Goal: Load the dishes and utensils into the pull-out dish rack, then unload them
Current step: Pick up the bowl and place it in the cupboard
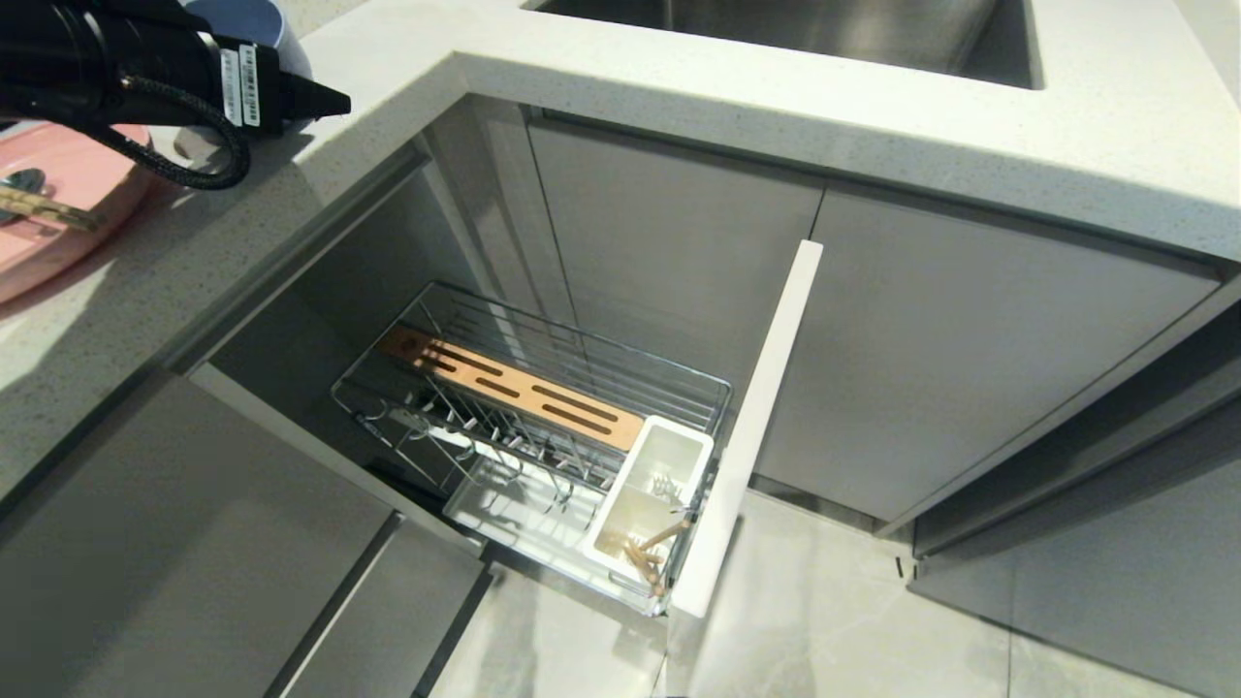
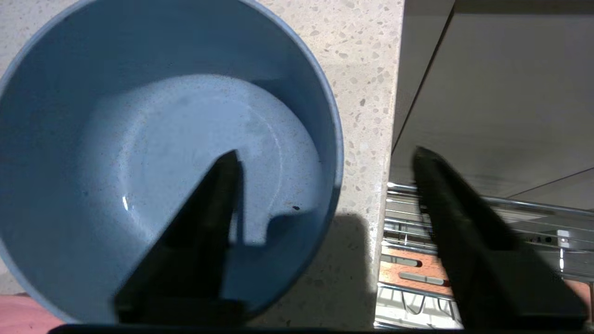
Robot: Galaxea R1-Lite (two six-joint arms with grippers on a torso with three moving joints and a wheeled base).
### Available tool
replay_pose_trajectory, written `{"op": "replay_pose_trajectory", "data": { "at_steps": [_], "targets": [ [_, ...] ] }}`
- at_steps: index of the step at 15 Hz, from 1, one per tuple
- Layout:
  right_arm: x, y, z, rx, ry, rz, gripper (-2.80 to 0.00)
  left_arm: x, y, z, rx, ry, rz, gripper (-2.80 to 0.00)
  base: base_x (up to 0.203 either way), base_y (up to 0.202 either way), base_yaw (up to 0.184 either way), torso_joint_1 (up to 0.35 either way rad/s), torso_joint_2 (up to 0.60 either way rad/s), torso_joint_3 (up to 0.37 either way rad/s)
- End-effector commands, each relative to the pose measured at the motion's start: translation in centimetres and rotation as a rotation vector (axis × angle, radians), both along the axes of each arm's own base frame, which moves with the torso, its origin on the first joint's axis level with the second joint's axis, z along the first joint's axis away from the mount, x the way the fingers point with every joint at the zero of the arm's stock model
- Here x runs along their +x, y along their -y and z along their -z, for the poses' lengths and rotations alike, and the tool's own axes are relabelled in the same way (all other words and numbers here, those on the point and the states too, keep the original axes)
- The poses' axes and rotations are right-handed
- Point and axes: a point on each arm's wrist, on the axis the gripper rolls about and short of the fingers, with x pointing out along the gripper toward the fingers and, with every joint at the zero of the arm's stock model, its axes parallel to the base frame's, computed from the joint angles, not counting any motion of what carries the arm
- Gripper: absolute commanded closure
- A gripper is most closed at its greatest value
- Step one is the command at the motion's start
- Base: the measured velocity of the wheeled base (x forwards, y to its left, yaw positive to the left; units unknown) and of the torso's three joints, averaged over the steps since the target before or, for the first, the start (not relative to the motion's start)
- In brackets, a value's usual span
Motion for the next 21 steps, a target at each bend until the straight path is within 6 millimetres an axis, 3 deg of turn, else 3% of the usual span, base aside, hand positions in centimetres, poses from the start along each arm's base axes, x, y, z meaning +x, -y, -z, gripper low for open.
{"op": "replay_pose_trajectory", "data": {
  "at_steps": [1,11,16,21],
  "targets": [
    [0.0,0.0,0.0,0.000,0.005,0.000,0.00,-0.2,0.0,-0.1,0.007,0.005,0.002,0.00,0.000,0.000,0.000,0.000,0.00,0.000],
    [0.0,0.0,0.0,0.000,0.005,0.000,0.00,-0.9,0.7,-0.6,0.035,0.029,0.061,0.00,0.000,0.000,0.000,0.000,0.00,0.000],
    [0.0,0.0,0.0,0.000,0.005,0.000,0.00,-4.6,1.0,-3.1,0.007,0.154,0.263,0.00,0.000,0.000,0.000,0.000,0.00,0.000],
    [0.0,0.0,0.0,0.000,0.005,0.000,0.00,-10.6,2.4,-5.6,-0.023,0.277,0.449,0.00,0.000,0.000,0.000,0.000,0.00,0.000]
  ]
}}
